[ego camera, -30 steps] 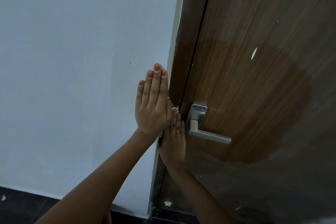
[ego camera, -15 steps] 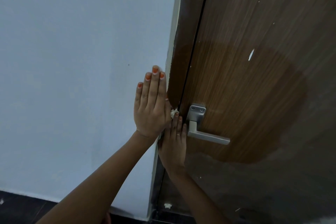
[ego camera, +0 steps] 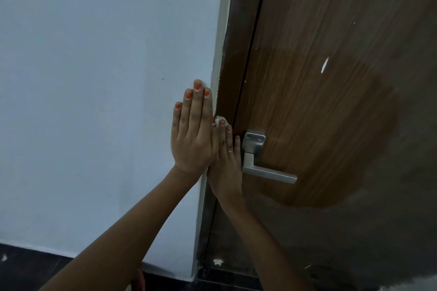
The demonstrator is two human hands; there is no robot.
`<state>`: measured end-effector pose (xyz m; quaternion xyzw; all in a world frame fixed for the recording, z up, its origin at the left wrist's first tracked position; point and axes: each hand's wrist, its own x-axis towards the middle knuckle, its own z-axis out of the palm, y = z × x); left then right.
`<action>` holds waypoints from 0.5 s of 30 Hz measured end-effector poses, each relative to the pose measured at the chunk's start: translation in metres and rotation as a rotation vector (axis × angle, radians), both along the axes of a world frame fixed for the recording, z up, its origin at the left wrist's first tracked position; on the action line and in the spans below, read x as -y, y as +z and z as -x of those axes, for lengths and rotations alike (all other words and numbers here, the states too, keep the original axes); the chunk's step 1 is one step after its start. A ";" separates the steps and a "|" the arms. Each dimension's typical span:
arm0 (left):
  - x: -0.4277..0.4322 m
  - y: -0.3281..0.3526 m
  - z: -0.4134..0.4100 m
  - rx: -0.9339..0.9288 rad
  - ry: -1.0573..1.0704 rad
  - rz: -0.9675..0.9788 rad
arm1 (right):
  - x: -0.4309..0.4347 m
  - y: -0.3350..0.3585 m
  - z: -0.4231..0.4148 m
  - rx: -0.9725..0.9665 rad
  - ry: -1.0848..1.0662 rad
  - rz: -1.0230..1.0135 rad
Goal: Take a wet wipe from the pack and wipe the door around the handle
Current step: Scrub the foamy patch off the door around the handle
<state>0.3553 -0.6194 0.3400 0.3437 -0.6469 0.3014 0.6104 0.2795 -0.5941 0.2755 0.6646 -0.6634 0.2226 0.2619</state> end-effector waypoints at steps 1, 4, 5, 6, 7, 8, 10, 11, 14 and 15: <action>0.000 0.000 0.000 -0.001 0.002 0.004 | 0.002 0.004 -0.001 -0.018 0.004 0.029; -0.001 0.001 0.000 0.005 0.009 0.009 | 0.003 0.009 -0.003 -0.032 0.012 0.098; -0.001 0.001 -0.001 0.008 0.008 0.009 | 0.003 0.007 -0.003 -0.029 0.036 0.094; -0.001 0.001 -0.001 0.009 0.008 0.009 | 0.002 0.003 -0.003 -0.018 0.063 0.079; -0.001 0.001 -0.001 0.009 0.008 0.010 | 0.000 -0.003 -0.003 -0.005 0.085 0.058; 0.000 0.000 -0.001 0.008 0.007 0.011 | -0.001 -0.010 -0.002 0.013 0.108 0.038; 0.001 -0.002 -0.001 0.006 0.008 0.012 | -0.004 -0.027 0.002 0.023 0.148 0.011; 0.001 -0.002 -0.001 0.006 0.008 0.011 | -0.007 -0.036 0.005 0.000 0.146 -0.020; 0.002 -0.003 -0.001 0.005 0.004 0.013 | -0.017 -0.066 0.015 -0.118 0.126 -0.155; 0.002 -0.003 0.000 0.005 0.005 0.014 | -0.021 -0.074 0.018 -0.152 0.126 -0.218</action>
